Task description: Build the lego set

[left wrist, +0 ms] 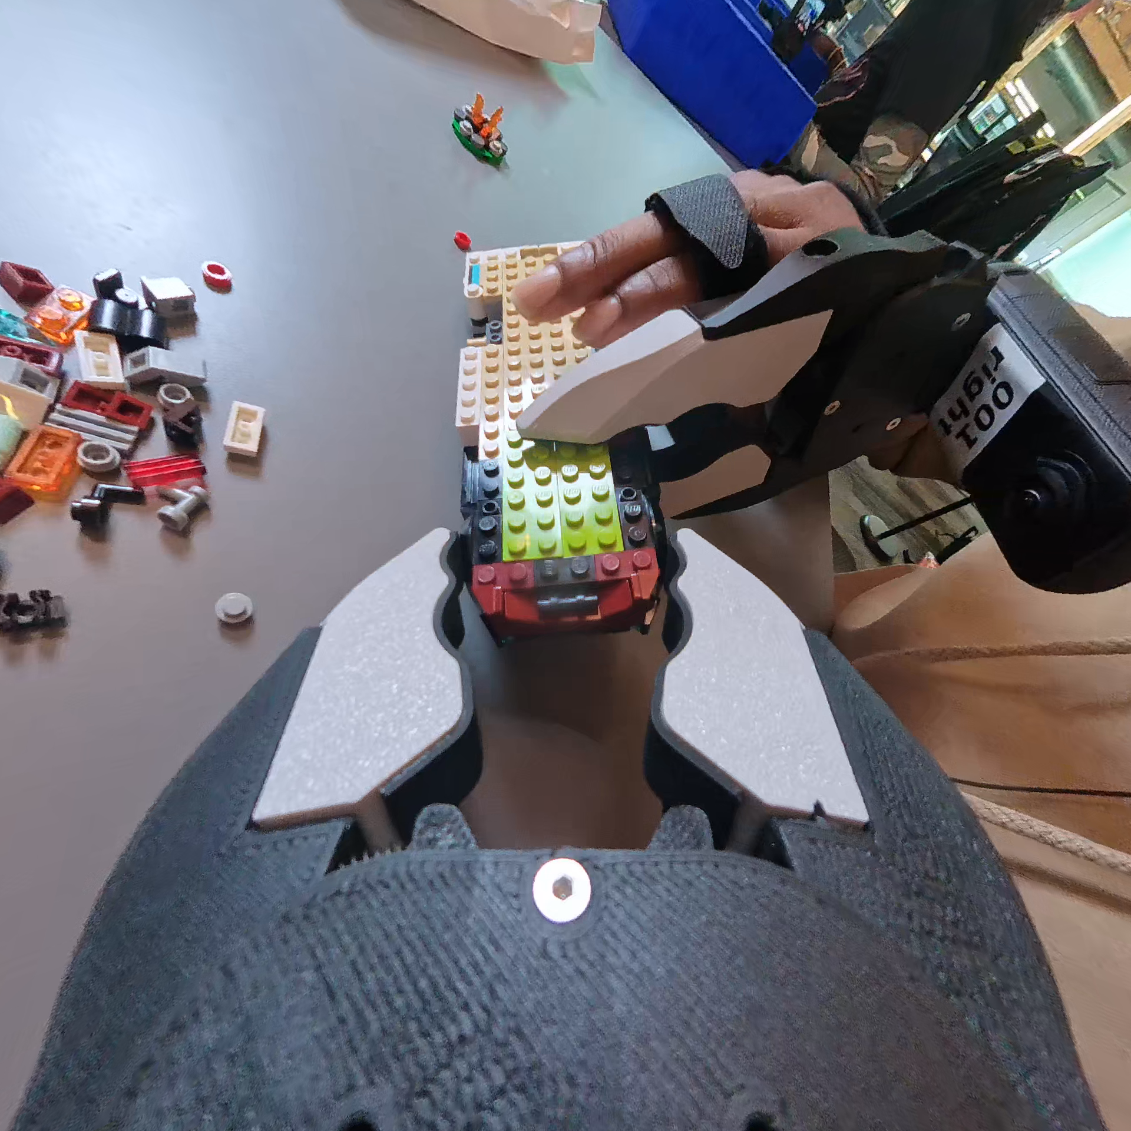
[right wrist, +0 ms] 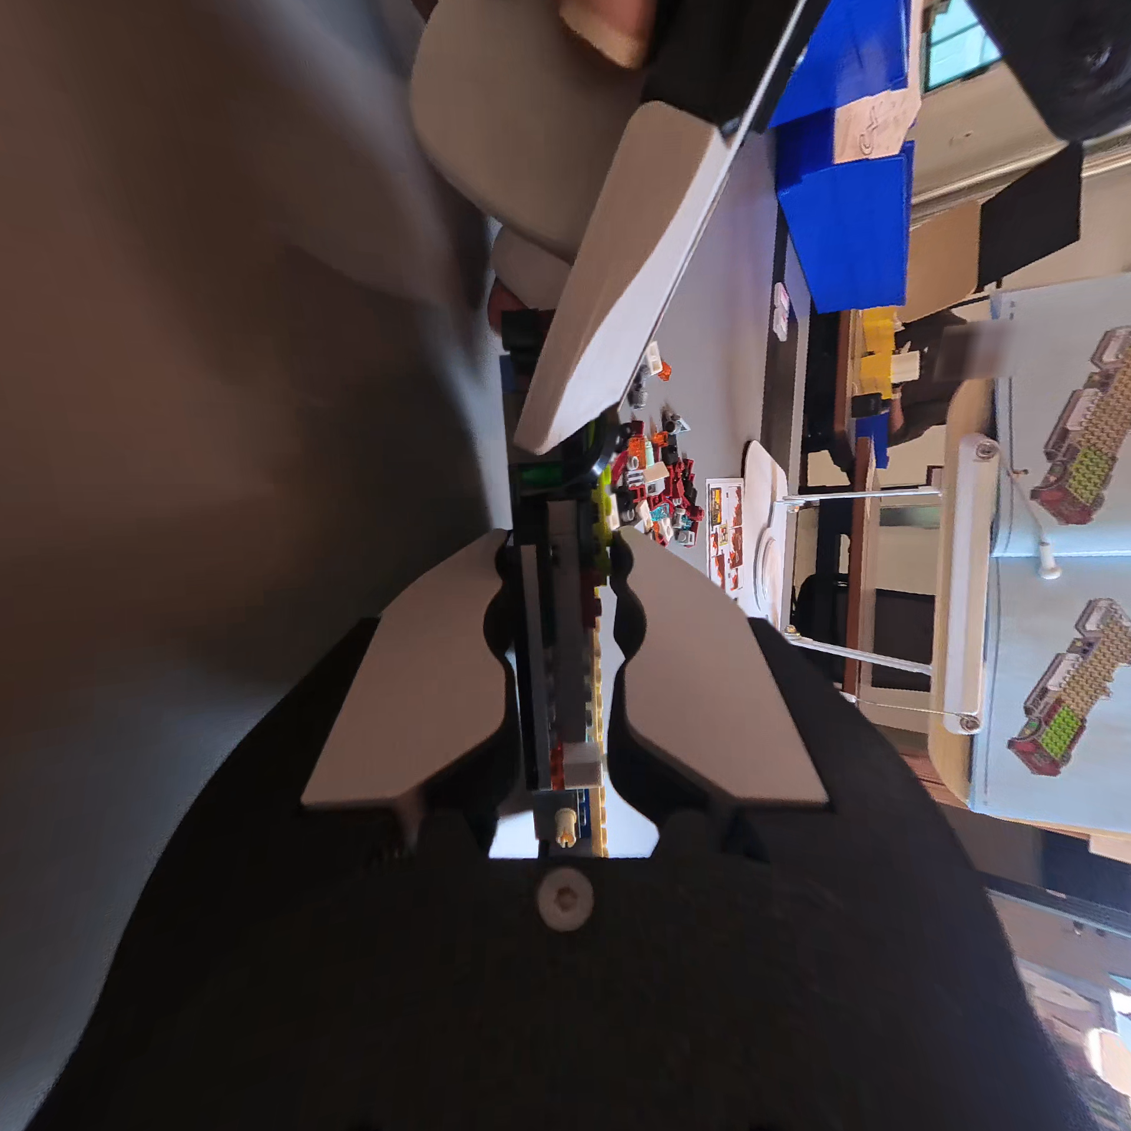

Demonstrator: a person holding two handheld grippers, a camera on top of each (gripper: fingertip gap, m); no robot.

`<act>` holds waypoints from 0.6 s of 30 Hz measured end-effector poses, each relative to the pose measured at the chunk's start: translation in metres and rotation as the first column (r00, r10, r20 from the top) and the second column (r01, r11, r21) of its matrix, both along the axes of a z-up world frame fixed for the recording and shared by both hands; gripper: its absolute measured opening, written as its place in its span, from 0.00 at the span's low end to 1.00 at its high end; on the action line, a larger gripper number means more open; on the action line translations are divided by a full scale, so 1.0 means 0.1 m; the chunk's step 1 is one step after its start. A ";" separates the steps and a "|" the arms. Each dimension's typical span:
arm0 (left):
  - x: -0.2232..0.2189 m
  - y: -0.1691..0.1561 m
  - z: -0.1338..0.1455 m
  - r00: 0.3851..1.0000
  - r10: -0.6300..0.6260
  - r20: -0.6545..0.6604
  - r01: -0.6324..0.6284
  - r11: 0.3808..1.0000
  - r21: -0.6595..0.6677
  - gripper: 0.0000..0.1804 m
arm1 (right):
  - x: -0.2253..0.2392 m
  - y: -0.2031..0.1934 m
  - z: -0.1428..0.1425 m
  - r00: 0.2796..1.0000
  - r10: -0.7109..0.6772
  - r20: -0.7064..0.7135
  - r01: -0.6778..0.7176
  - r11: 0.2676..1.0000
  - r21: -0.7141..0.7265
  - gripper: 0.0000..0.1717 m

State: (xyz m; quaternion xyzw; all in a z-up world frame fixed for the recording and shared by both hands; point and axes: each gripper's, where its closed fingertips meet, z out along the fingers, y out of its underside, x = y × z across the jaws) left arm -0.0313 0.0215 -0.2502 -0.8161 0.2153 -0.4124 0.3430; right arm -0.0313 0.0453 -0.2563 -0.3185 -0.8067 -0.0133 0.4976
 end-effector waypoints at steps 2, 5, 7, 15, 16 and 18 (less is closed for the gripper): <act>0.00 -0.02 0.05 1.000 -0.023 0.005 0.023 0.999 0.039 0.37 | -0.01 0.00 0.05 0.999 -0.005 -0.033 0.003 0.999 -0.047 0.16; 0.03 -0.05 0.16 0.994 -0.061 -0.095 0.083 0.966 0.244 0.47 | 0.01 0.03 0.11 0.997 -0.017 -0.069 0.010 0.995 -0.097 0.16; 0.01 -0.03 0.18 0.969 -0.022 -0.245 0.123 0.907 0.404 0.48 | 0.02 0.02 0.14 0.996 0.000 -0.093 -0.012 0.991 -0.130 0.16; 0.00 0.02 0.15 0.806 0.172 -0.567 0.349 0.635 0.689 0.20 | 0.00 -0.14 0.21 0.990 0.039 -0.134 -0.067 0.976 -0.206 0.16; -0.01 0.02 0.16 0.780 0.204 -0.592 0.382 0.594 0.708 0.18 | 0.00 -0.16 0.22 0.990 0.041 -0.137 -0.070 0.974 -0.215 0.16; -0.01 0.01 0.17 0.744 0.239 -0.625 0.428 0.547 0.719 0.17 | 0.00 -0.18 0.23 0.989 0.046 -0.142 -0.078 0.971 -0.228 0.16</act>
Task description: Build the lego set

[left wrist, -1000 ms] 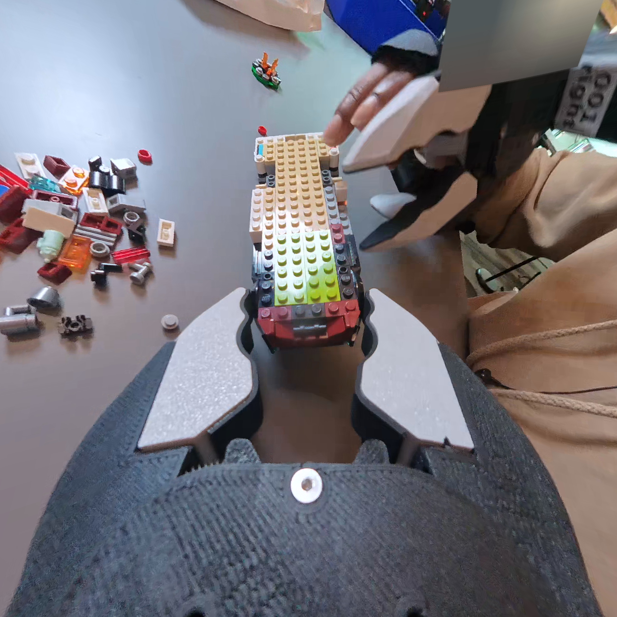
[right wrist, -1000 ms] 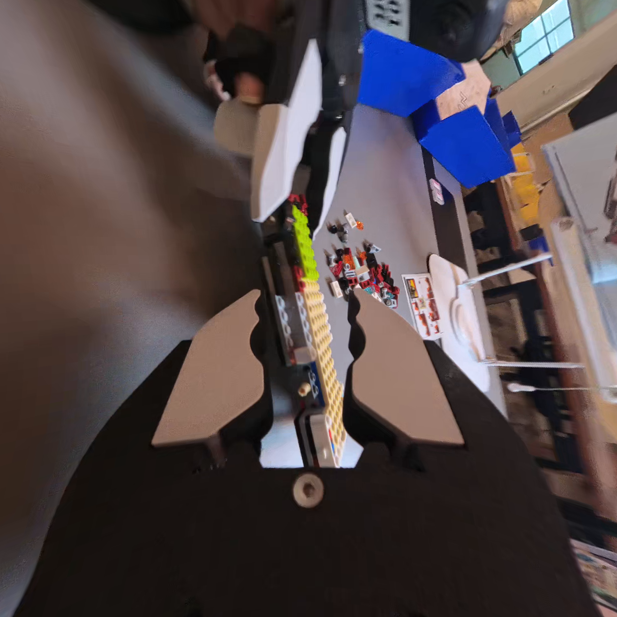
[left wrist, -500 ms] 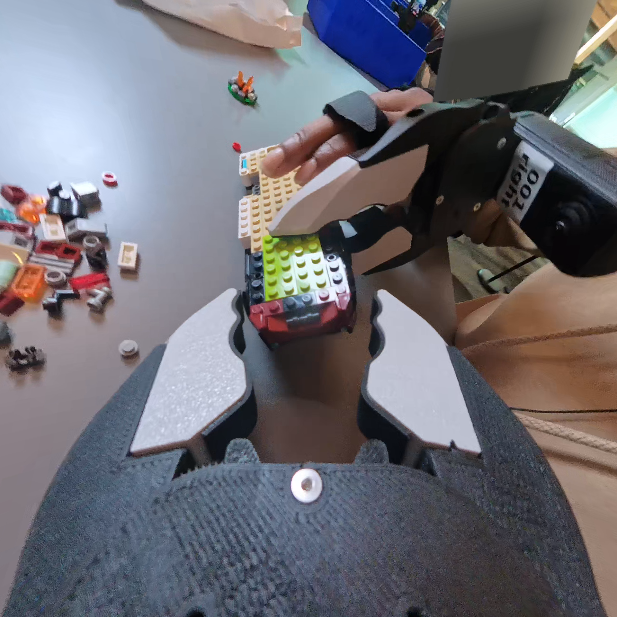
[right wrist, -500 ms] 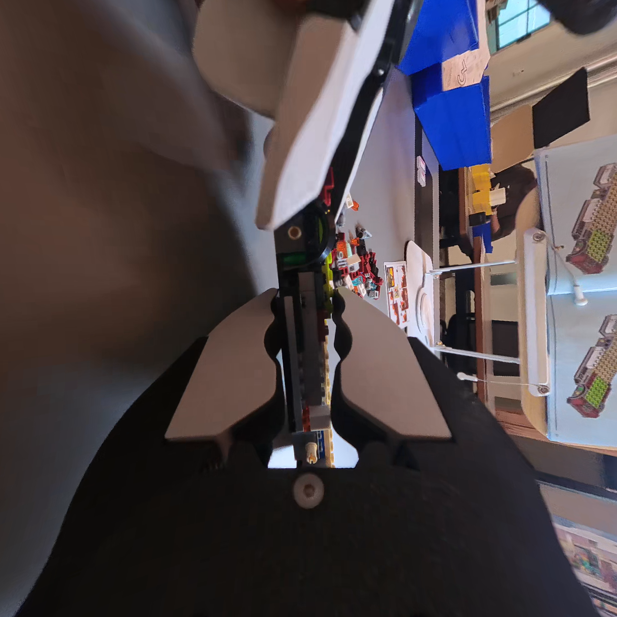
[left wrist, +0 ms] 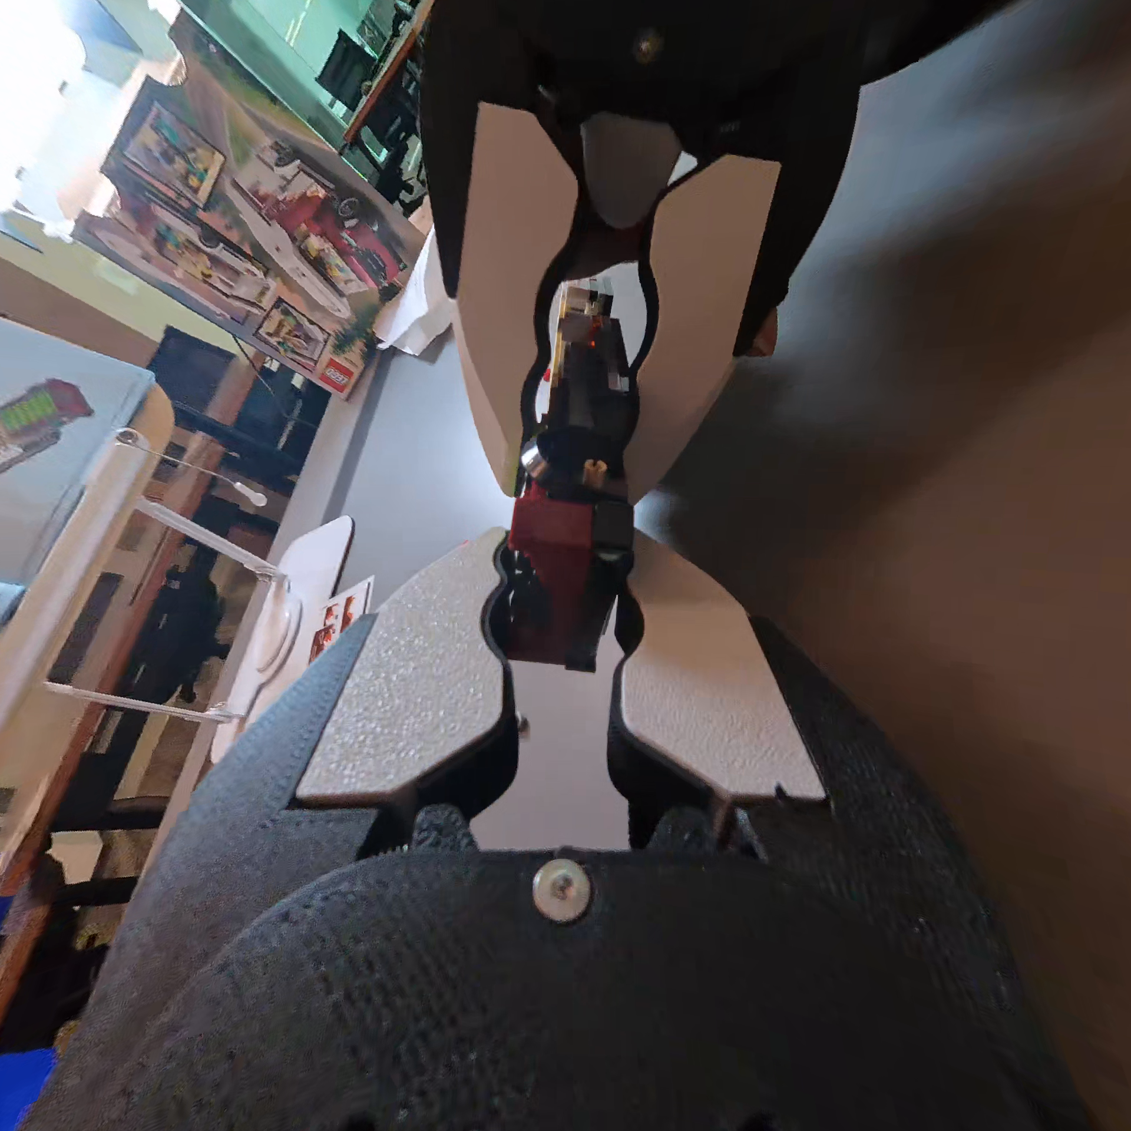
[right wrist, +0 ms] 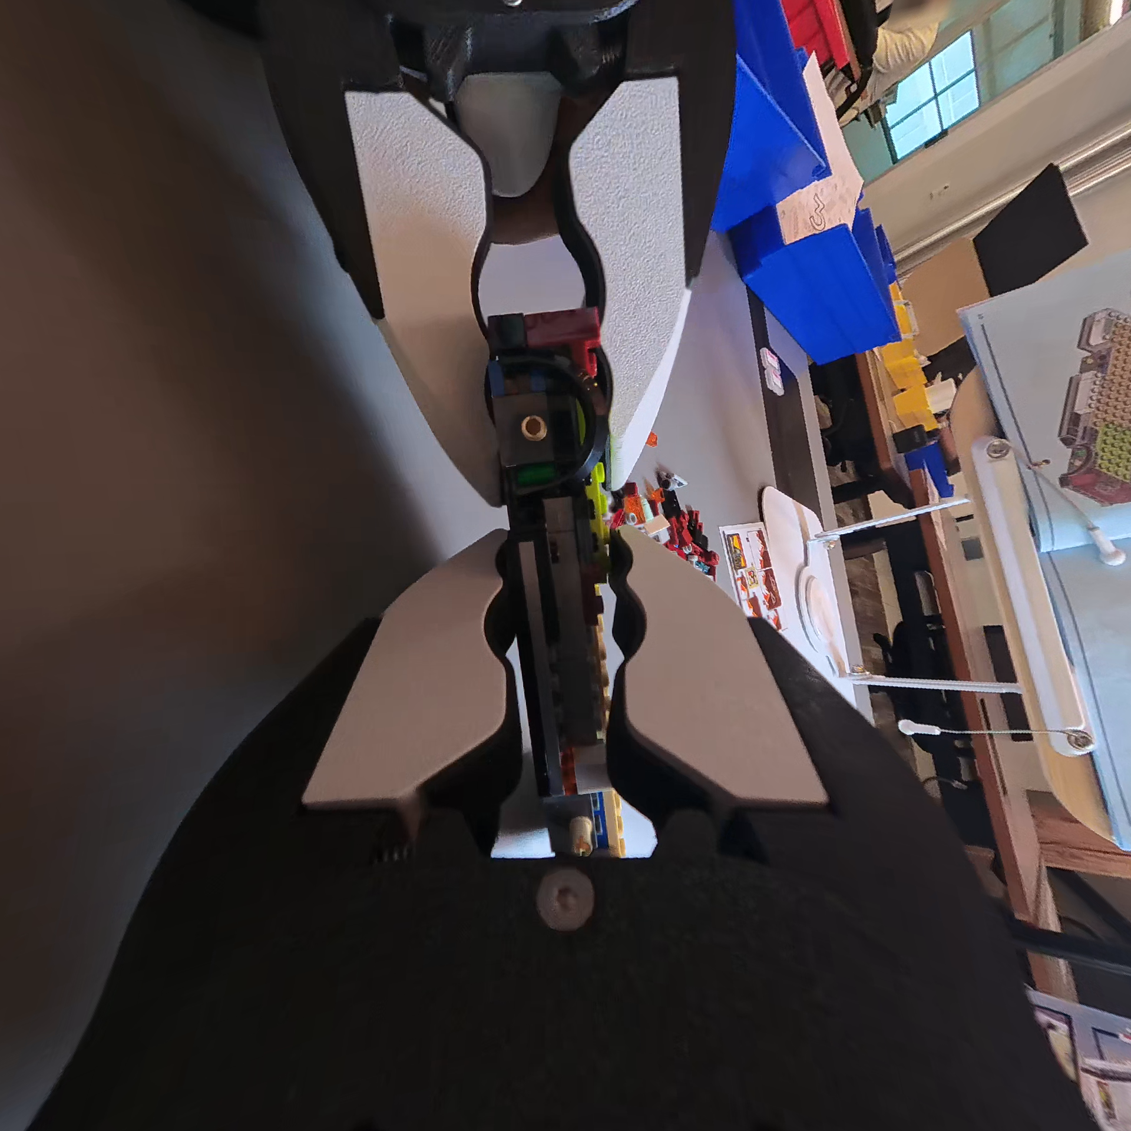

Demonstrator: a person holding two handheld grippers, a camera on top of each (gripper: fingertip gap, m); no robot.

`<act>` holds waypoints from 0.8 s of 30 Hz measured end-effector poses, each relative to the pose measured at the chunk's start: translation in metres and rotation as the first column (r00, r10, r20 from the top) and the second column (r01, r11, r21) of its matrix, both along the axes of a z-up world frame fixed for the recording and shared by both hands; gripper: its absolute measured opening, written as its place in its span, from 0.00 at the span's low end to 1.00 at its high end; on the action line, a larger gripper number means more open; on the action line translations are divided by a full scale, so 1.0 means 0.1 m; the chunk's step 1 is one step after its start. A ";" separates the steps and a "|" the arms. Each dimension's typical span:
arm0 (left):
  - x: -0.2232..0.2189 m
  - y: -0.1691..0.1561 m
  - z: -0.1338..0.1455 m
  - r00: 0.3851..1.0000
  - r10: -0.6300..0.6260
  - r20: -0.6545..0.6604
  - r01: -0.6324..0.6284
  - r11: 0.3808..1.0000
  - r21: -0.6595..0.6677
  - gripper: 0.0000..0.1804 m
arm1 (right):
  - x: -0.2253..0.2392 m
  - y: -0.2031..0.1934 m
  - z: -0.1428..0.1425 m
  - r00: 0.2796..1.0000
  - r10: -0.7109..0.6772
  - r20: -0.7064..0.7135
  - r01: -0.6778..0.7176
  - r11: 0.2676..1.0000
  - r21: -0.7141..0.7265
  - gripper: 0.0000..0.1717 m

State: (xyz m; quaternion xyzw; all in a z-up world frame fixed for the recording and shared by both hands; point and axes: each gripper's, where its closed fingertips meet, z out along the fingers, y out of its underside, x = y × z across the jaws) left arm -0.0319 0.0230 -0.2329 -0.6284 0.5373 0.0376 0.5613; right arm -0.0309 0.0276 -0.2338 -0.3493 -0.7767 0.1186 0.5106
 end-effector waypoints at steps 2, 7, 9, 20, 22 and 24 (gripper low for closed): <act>0.01 -0.01 0.01 1.000 -0.006 -0.004 0.006 1.000 0.001 0.17 | 0.00 -0.01 0.01 1.000 0.003 -0.003 -0.003 1.000 -0.021 0.17; 0.00 -0.04 0.00 0.998 -0.033 0.044 0.036 0.997 -0.073 0.16 | 0.02 -0.04 0.04 1.000 0.003 0.001 -0.003 0.998 -0.066 0.17; -0.03 -0.04 -0.01 0.999 -0.041 0.034 0.043 0.996 -0.072 0.16 | 0.02 -0.04 0.07 1.000 0.004 0.002 -0.004 0.998 -0.065 0.19; -0.04 -0.03 -0.06 0.999 -0.049 0.007 0.050 0.997 -0.058 0.16 | 0.00 -0.05 0.02 1.000 -0.014 0.016 0.014 1.000 -0.008 0.16; -0.05 -0.02 -0.03 0.998 -0.051 0.041 0.054 0.996 -0.068 0.16 | -0.02 -0.05 0.05 1.000 -0.021 -0.009 0.020 0.999 -0.025 0.16; -0.02 -0.04 0.05 0.992 -0.061 0.111 0.071 0.994 -0.088 0.16 | 0.01 -0.08 0.14 1.000 -0.005 -0.026 0.002 0.996 -0.089 0.17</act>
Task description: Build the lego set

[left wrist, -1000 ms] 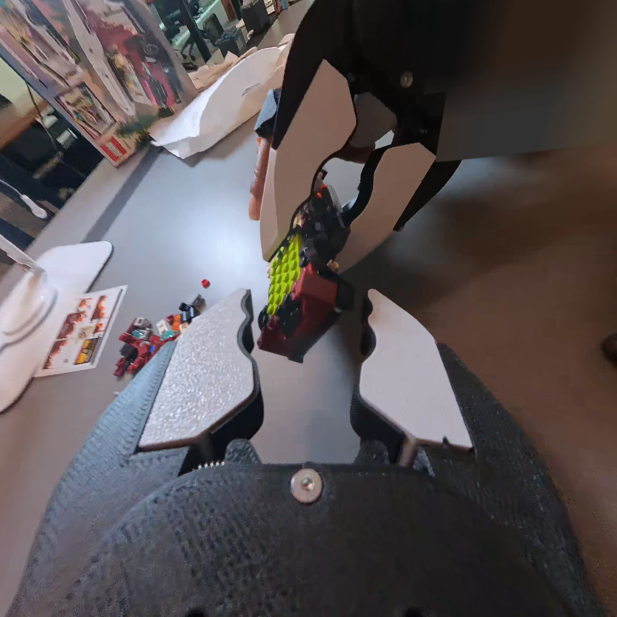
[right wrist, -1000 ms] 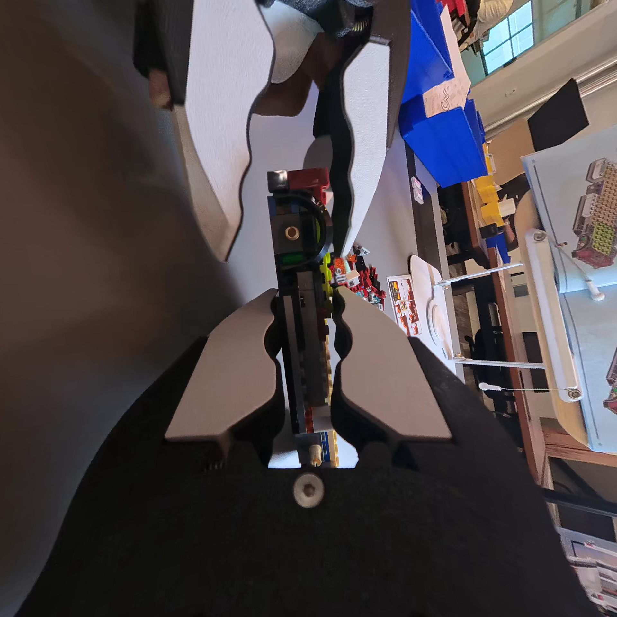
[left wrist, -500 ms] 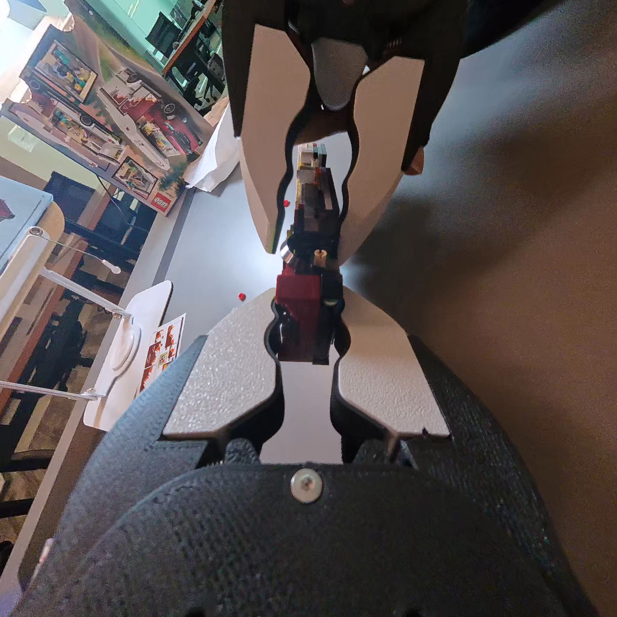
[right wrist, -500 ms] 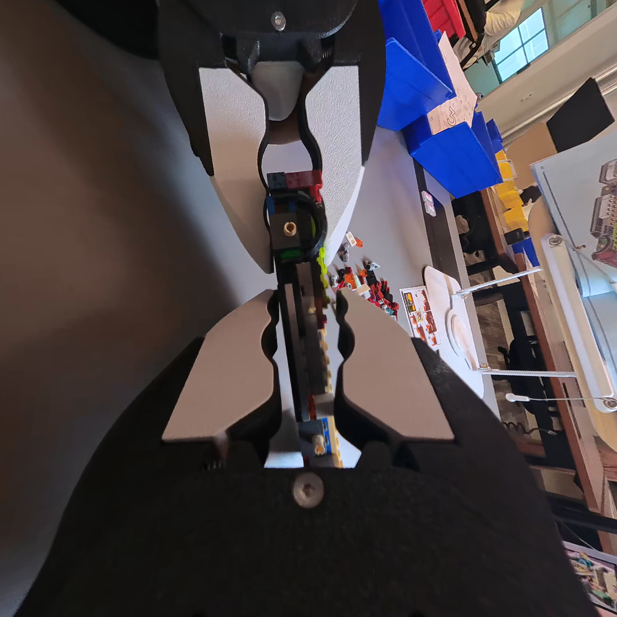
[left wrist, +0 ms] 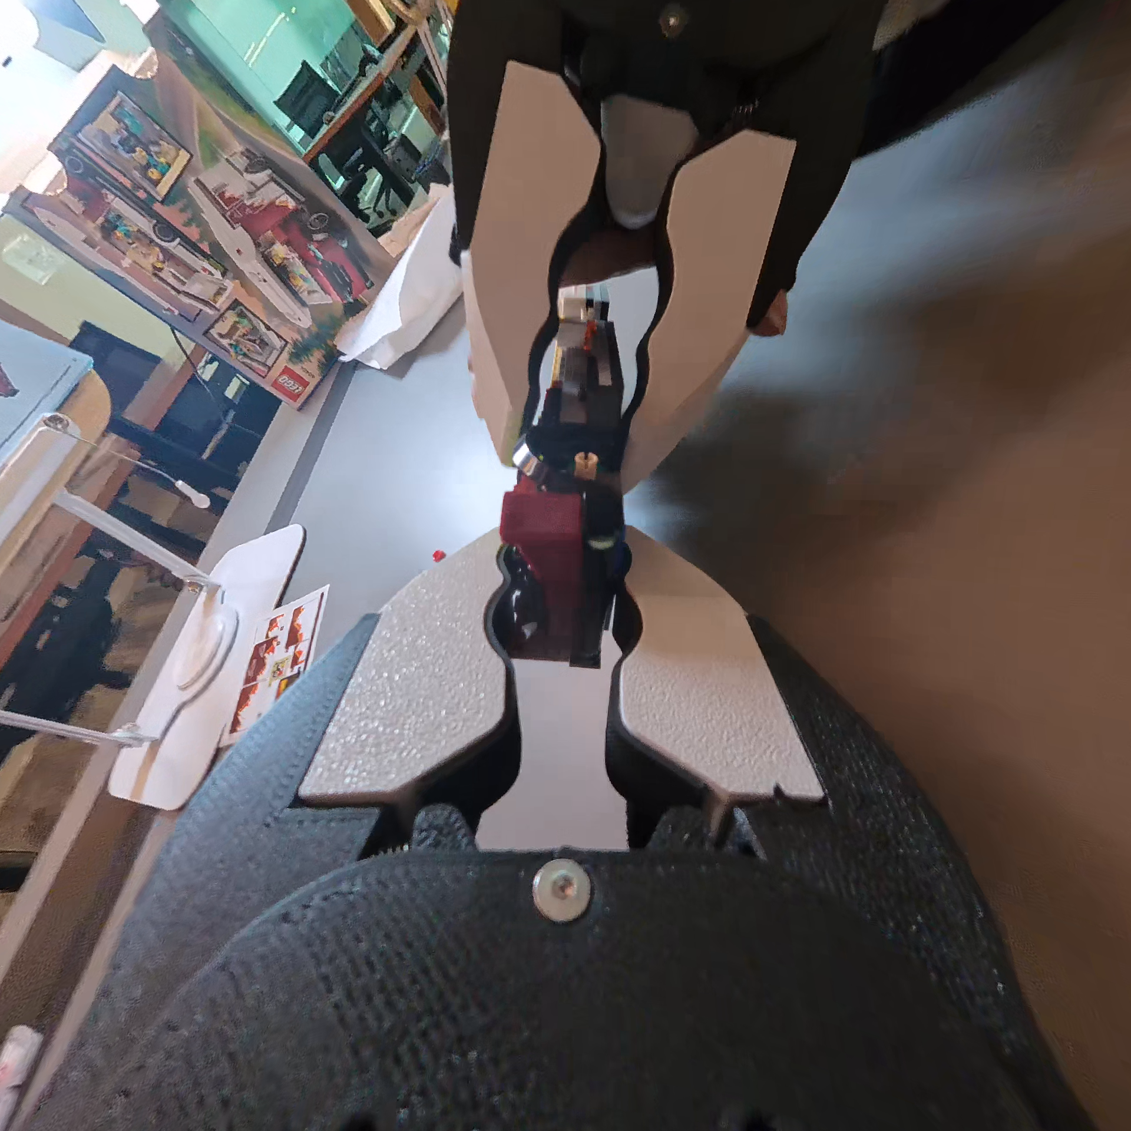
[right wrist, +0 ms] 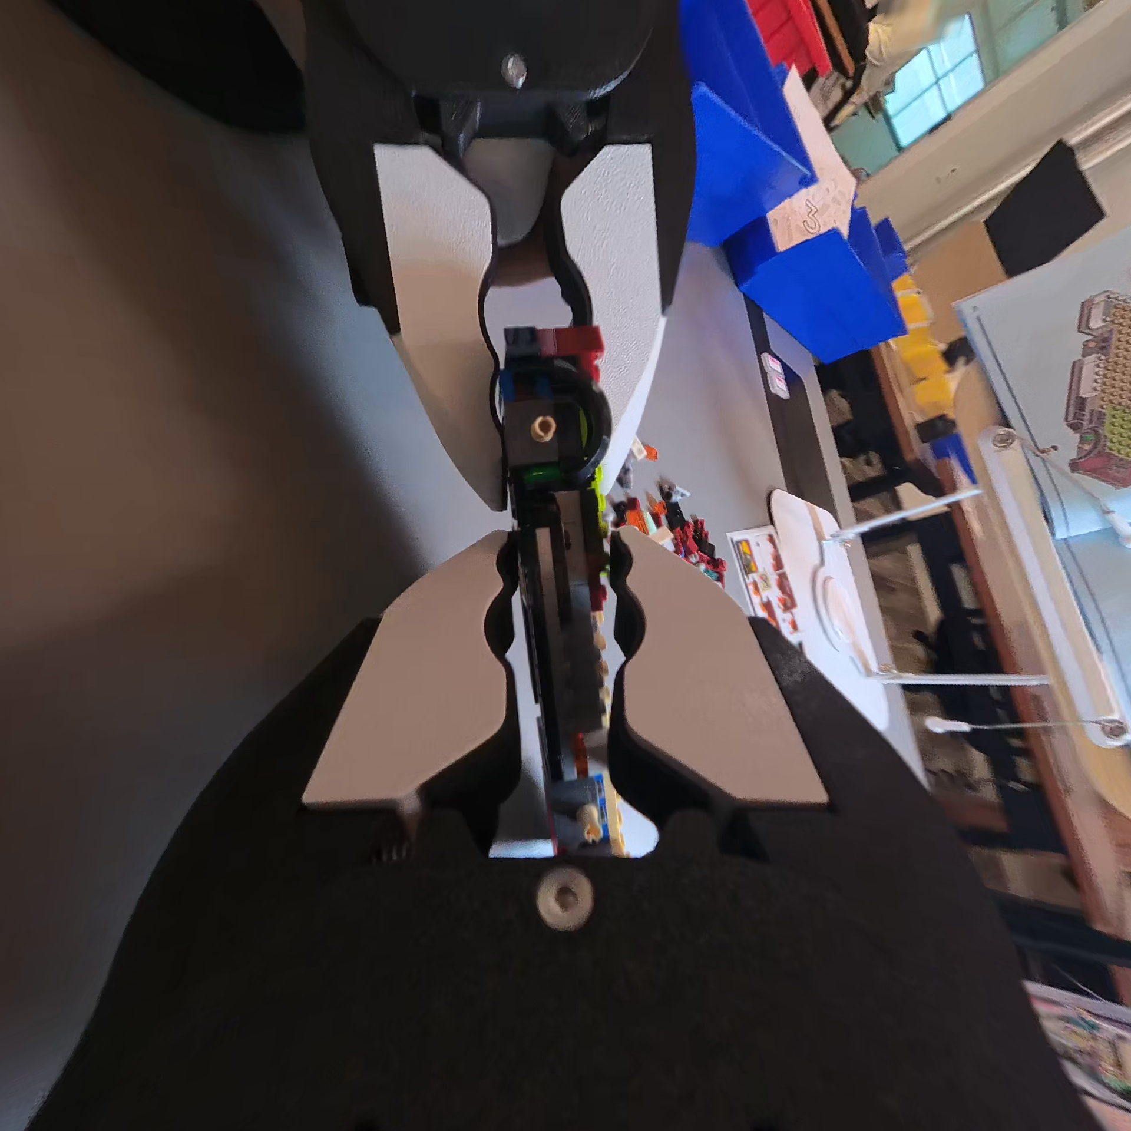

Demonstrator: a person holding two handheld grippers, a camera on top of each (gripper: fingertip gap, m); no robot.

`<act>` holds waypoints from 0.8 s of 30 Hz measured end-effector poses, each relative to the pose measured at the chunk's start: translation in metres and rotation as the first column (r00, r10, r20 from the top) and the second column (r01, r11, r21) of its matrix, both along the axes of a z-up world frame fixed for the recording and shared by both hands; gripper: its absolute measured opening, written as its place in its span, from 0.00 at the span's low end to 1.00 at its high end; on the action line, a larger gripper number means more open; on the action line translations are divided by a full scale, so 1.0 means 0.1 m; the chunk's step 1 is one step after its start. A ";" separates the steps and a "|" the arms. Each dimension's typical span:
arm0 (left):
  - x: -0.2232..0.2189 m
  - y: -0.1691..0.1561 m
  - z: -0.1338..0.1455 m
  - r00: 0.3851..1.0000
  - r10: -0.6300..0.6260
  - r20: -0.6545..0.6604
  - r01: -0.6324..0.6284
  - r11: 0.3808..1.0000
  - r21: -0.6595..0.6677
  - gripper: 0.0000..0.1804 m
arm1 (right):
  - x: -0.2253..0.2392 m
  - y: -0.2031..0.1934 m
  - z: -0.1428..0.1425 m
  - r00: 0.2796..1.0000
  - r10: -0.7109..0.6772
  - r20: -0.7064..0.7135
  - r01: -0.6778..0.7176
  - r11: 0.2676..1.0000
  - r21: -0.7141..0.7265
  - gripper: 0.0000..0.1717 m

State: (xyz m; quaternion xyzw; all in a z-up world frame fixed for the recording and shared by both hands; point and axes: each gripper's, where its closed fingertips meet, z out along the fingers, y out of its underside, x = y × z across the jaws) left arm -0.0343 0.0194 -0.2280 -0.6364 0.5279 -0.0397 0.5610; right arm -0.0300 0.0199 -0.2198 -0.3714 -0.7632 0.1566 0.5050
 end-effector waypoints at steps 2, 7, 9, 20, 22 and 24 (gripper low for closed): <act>-0.06 0.03 -0.02 0.999 0.019 0.032 -0.017 0.999 -0.042 0.16 | 0.08 -0.09 0.29 0.991 0.081 -0.105 -0.093 0.989 -0.117 0.20; -0.19 0.07 -0.03 0.991 0.039 0.125 -0.022 0.990 -0.138 0.16 | 0.44 0.24 0.83 0.956 0.055 -0.288 -0.145 0.942 -0.304 0.24; -0.22 0.07 -0.04 0.993 0.034 0.117 -0.017 0.991 -0.135 0.16 | 0.54 0.46 0.66 0.979 0.014 -0.203 -0.081 0.942 -0.326 0.25; -0.31 0.10 -0.13 0.993 0.059 0.105 -0.039 0.982 -0.183 0.16 | 0.51 0.67 -0.22 0.996 -0.014 0.091 0.041 0.952 -0.304 0.26; -0.31 0.09 -0.14 0.993 0.053 0.108 -0.032 0.981 -0.190 0.16 | 0.48 0.71 -0.27 0.996 -0.022 0.085 0.047 0.954 -0.297 0.22; -0.31 0.08 -0.17 0.993 0.050 0.105 -0.028 0.979 -0.204 0.16 | 0.47 0.73 -0.27 0.998 -0.024 0.066 0.042 0.957 -0.288 0.18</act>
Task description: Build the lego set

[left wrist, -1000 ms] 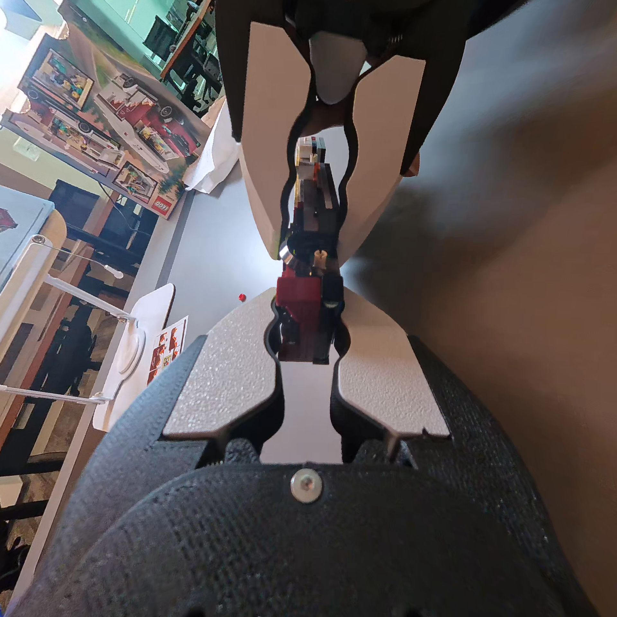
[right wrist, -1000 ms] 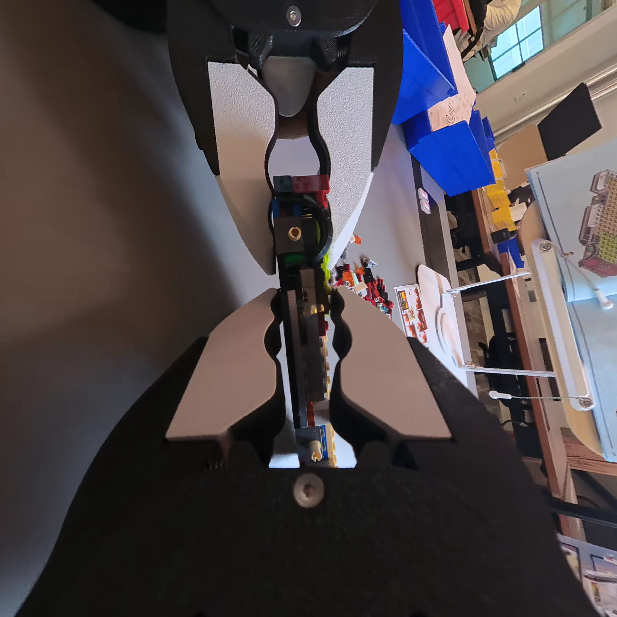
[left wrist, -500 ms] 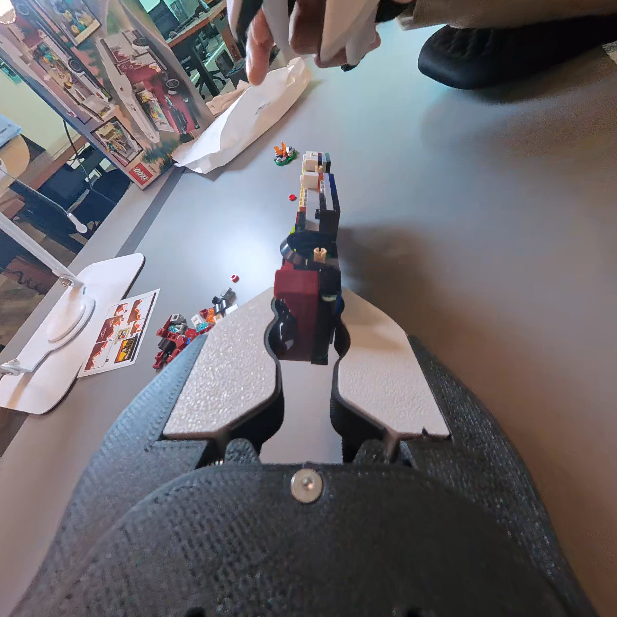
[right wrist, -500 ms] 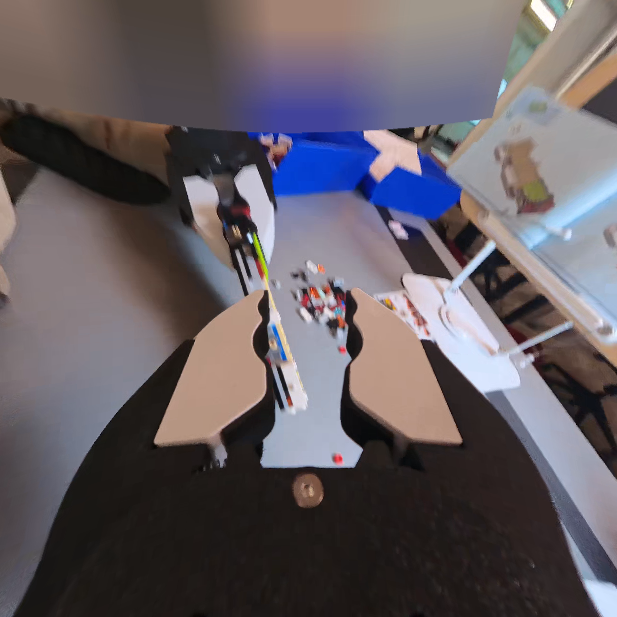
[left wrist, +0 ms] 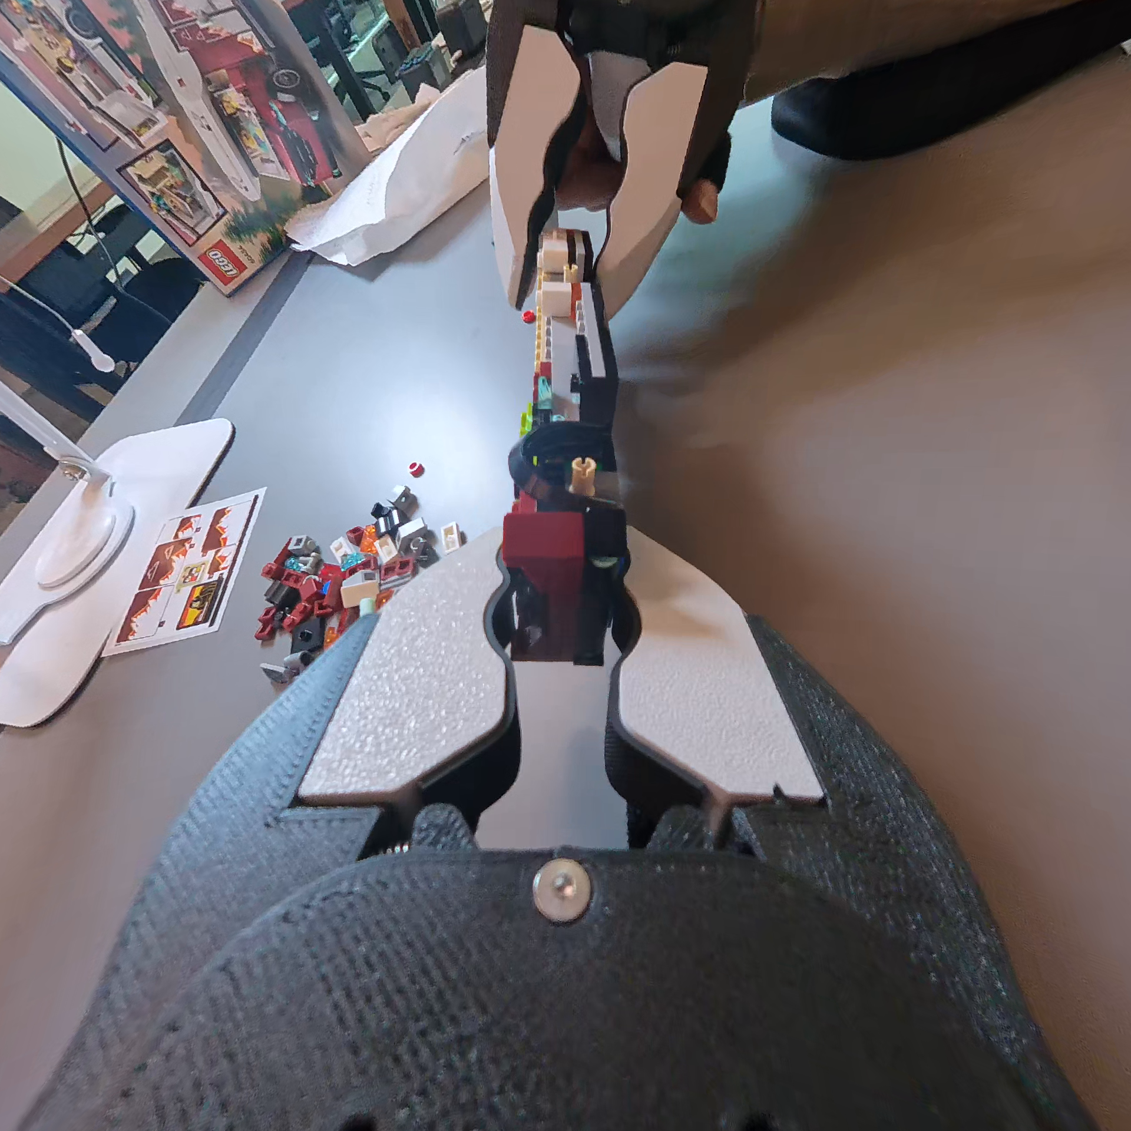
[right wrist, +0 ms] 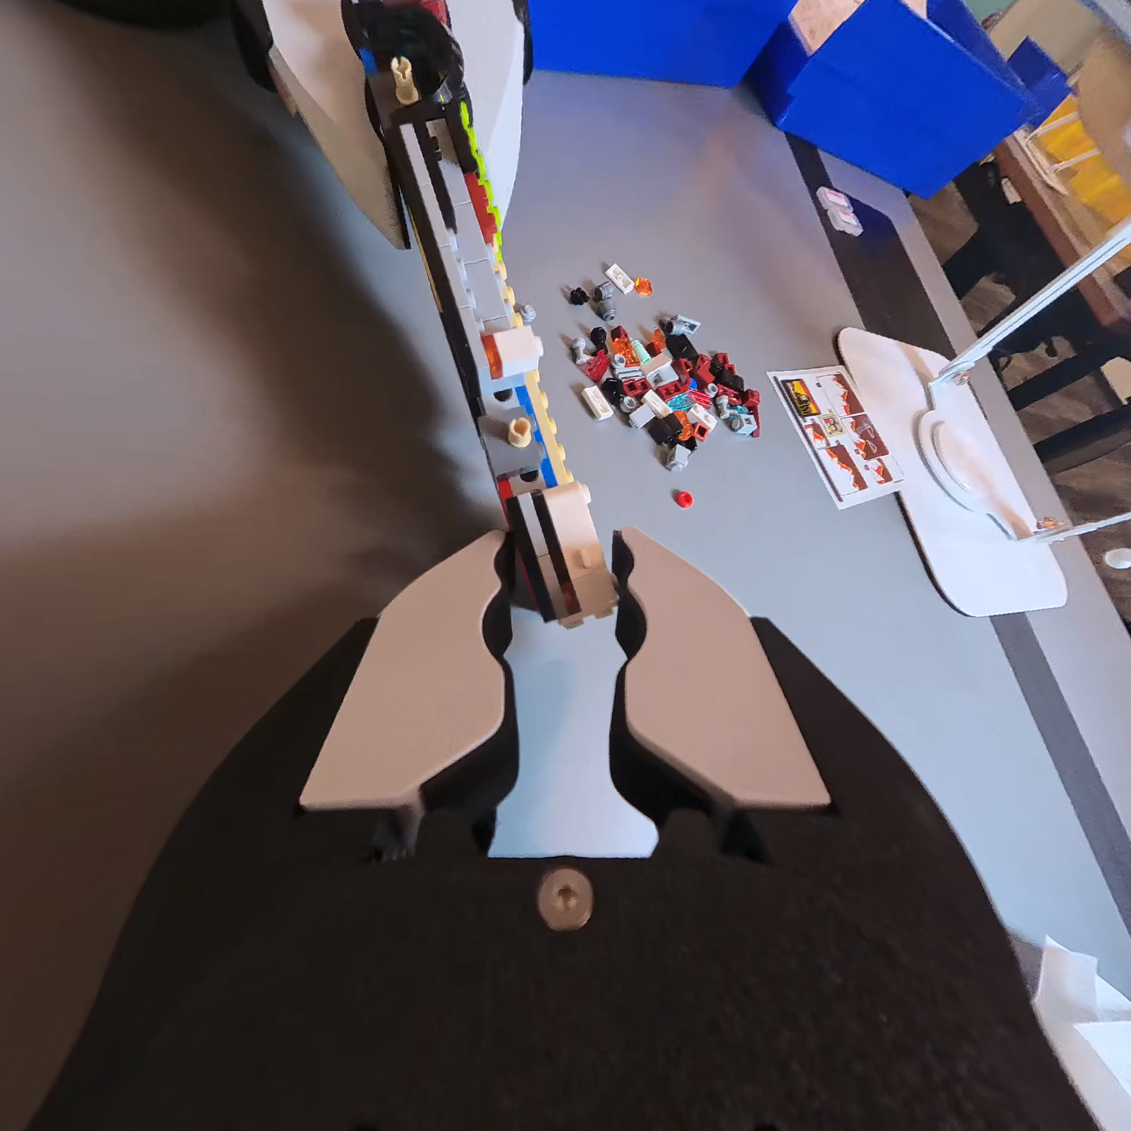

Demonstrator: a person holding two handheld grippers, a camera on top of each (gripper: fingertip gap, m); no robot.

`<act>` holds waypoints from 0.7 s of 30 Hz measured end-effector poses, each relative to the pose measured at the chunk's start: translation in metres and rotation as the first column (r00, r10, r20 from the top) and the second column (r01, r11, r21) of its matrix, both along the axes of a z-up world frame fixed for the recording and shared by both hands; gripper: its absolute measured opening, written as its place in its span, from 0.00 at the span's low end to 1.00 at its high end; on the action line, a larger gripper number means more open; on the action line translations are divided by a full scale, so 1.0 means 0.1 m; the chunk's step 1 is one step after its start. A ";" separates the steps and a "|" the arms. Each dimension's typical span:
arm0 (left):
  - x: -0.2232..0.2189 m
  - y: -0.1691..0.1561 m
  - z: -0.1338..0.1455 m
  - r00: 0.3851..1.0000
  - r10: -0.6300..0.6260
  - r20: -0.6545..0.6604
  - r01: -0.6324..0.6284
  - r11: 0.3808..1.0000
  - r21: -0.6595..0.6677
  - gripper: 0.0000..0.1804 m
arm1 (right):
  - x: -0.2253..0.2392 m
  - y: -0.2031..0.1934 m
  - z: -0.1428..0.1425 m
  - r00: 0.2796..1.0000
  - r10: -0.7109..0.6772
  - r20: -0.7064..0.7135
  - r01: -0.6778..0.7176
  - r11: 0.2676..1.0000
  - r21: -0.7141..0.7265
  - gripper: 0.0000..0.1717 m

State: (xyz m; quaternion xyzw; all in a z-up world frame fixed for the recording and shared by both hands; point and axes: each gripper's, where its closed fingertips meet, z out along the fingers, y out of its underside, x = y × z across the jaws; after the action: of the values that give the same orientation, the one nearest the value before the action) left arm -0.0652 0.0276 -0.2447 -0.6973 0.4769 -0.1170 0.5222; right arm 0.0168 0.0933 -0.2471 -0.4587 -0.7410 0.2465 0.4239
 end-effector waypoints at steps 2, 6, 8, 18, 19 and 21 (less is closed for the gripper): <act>-0.01 0.00 -0.01 1.000 0.002 -0.001 -0.002 1.000 -0.004 0.16 | 0.00 -0.01 0.00 1.000 0.005 0.006 -0.005 1.000 0.006 0.17; -0.11 0.09 -0.04 0.998 0.058 -0.023 -0.057 0.998 0.012 0.17 | 0.00 -0.04 0.00 1.000 0.010 0.028 -0.010 0.999 0.033 0.16; -0.15 0.11 -0.04 0.997 0.071 -0.021 -0.071 0.997 0.008 0.18 | 0.00 -0.06 0.01 0.999 0.003 0.048 -0.004 0.999 0.034 0.15; -0.09 0.03 -0.08 1.000 0.011 0.030 -0.008 0.996 -0.085 0.17 | 0.06 -0.20 0.02 0.996 0.077 0.047 -0.070 0.989 -0.133 0.15; -0.09 0.03 -0.09 1.000 0.009 0.024 -0.007 0.996 -0.087 0.17 | 0.06 -0.20 0.01 0.996 0.076 0.048 -0.068 0.987 -0.144 0.15; -0.10 0.04 -0.10 1.000 0.013 0.010 -0.013 0.997 -0.074 0.17 | 0.06 -0.20 0.04 0.996 0.075 0.038 -0.067 0.983 -0.171 0.15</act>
State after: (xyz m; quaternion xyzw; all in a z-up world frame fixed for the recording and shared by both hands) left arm -0.0749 0.0315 -0.2542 -0.7185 0.4650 -0.1346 0.4994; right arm 0.0227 0.0729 -0.2430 -0.4718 -0.7424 0.3134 0.3578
